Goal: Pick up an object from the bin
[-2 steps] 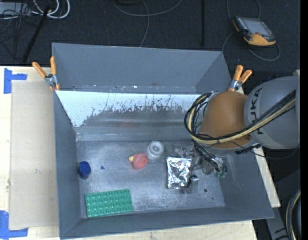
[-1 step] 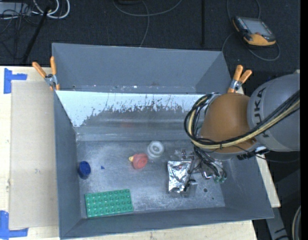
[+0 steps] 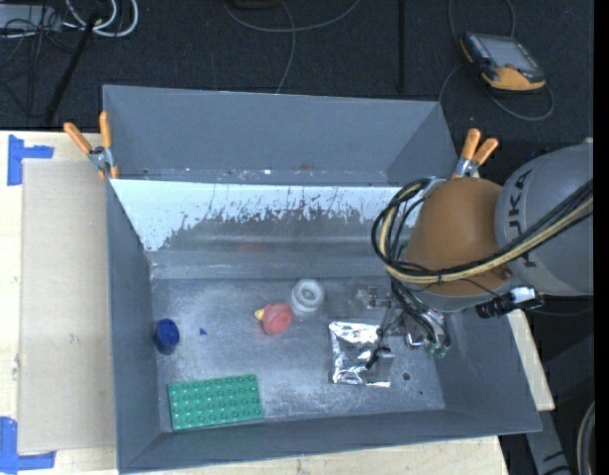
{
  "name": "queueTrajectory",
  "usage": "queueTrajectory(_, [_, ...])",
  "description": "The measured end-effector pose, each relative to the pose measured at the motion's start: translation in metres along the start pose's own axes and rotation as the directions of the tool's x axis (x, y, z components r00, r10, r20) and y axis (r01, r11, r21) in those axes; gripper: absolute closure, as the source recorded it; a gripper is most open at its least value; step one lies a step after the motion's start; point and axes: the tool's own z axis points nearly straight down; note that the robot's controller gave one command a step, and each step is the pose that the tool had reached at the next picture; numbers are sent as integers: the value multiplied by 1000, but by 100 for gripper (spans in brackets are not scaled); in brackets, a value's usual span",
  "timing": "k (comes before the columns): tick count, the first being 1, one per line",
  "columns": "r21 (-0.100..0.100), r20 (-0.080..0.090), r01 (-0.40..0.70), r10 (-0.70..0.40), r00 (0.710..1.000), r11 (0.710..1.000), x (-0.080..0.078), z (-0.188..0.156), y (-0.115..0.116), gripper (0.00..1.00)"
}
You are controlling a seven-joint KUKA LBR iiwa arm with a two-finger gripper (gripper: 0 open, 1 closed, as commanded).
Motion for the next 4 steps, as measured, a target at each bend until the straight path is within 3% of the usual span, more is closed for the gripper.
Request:
queueTrajectory(1, [-1,-5,-51,51,999,999,7,33,20,0])
queueTrajectory(2, [-1,-6,-49,49,999,999,7,33,20,0])
queueTrajectory(3, [-1,-2,-49,49,999,999,6,32,20,100])
queueTrajectory(4, [0,4,-47,47,999,999,5,-21,20,100])
